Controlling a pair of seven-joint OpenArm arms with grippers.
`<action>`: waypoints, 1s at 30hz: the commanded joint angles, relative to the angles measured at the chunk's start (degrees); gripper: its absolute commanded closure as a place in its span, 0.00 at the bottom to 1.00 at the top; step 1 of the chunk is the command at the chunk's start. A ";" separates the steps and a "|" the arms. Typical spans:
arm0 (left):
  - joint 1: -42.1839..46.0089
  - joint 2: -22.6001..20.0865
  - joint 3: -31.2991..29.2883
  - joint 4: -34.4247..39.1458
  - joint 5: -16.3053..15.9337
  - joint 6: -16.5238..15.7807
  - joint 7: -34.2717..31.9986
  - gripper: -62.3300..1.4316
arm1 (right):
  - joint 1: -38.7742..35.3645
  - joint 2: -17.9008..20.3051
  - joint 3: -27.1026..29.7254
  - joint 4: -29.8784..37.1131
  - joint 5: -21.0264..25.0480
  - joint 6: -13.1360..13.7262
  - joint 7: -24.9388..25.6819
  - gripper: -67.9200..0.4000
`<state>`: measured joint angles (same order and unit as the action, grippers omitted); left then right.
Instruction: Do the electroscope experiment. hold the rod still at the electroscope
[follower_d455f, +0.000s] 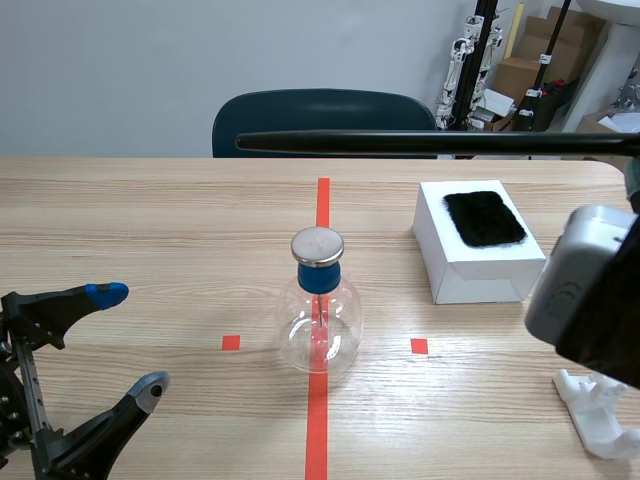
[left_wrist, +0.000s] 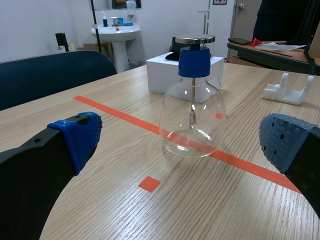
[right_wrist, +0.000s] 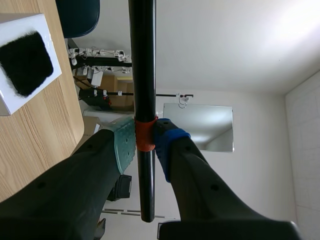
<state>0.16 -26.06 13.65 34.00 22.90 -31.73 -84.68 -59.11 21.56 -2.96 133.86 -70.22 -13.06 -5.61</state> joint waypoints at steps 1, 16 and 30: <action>-0.17 -0.48 -0.07 0.87 -0.79 -0.11 -1.05 0.00 | -0.28 -0.13 0.33 0.52 0.17 -1.05 -0.02 0.99; -0.17 -0.48 -0.07 0.87 -0.79 -0.11 -1.05 0.00 | -0.28 -0.13 0.33 0.52 0.17 -1.03 -0.09 0.99; -0.17 -0.48 -0.07 0.87 -0.79 -0.11 -1.05 0.00 | -1.33 -0.13 0.44 0.42 0.42 -1.05 -1.16 0.99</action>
<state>0.16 -26.06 13.65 34.00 22.90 -31.73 -84.68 -59.83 21.56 -2.96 133.86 -69.97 -13.06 -6.52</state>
